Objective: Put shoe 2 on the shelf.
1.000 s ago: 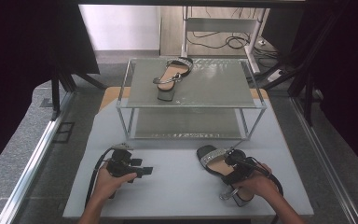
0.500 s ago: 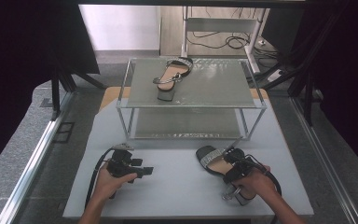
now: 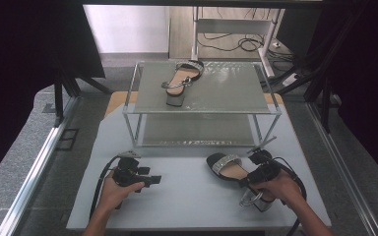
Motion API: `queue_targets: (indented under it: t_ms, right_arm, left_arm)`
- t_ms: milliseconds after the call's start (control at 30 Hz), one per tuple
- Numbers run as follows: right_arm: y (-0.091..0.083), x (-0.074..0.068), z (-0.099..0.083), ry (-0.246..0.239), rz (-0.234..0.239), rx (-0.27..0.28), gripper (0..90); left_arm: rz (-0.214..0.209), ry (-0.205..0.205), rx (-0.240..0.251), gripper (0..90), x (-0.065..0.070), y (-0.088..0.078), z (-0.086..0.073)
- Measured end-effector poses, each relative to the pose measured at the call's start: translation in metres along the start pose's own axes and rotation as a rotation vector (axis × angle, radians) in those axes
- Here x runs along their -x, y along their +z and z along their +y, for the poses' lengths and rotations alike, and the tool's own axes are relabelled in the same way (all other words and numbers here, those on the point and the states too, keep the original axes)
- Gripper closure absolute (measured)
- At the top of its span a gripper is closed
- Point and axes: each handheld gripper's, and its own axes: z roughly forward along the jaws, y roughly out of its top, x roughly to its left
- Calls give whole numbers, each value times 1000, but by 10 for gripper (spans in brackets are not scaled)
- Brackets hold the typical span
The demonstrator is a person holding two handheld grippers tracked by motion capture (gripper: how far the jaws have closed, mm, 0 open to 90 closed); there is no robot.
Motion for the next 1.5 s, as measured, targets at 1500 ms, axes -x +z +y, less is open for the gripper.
queue_targets:
  t_ms: [1500]
  right_arm:
    - [-151,-20,68,-38,196,403,427]
  left_arm:
    - [13,0,7,313,-1,-3,0]
